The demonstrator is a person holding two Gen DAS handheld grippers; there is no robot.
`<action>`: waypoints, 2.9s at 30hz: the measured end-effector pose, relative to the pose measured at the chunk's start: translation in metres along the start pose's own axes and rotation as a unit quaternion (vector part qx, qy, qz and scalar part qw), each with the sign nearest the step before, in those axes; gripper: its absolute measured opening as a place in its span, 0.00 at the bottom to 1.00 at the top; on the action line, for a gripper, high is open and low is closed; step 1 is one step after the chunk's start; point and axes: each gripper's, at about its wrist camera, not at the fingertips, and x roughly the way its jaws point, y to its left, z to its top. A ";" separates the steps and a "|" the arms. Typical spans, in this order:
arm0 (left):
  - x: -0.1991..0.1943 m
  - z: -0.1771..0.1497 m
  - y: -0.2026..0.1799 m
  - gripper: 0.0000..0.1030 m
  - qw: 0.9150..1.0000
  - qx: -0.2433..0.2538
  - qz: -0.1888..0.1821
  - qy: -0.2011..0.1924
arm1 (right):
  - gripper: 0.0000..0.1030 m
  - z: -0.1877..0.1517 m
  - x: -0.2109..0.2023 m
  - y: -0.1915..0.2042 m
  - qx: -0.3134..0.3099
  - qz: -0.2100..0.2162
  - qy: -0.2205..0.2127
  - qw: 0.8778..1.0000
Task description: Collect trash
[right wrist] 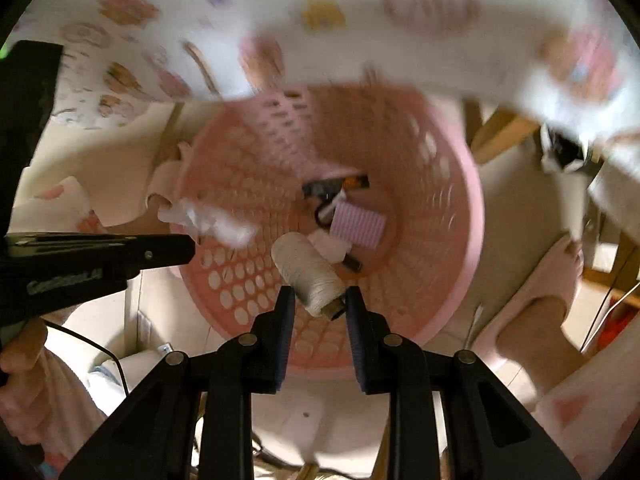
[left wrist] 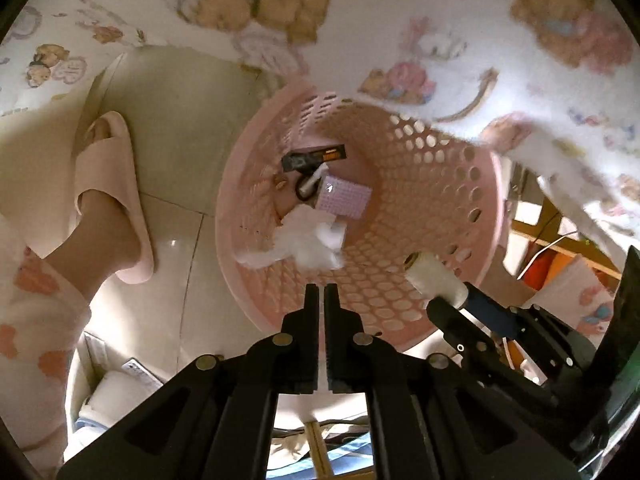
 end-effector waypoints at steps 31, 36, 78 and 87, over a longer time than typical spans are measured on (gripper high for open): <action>-0.104 -0.019 -0.008 0.83 0.984 0.031 0.081 -0.157 | 0.72 -0.006 -0.086 -0.002 0.021 -0.060 -0.137 0.989; -0.154 -0.028 -0.016 0.90 0.960 0.068 0.099 -0.253 | 0.83 -0.008 -0.125 0.001 0.019 -0.045 -0.177 0.983; -0.239 -0.082 -0.040 0.99 0.840 0.108 0.100 -0.522 | 1.00 -0.038 -0.241 0.014 0.005 -0.129 -0.413 0.902; -0.240 -0.085 -0.041 0.99 0.834 0.111 0.091 -0.533 | 1.00 -0.042 -0.247 0.014 0.004 -0.130 -0.424 0.896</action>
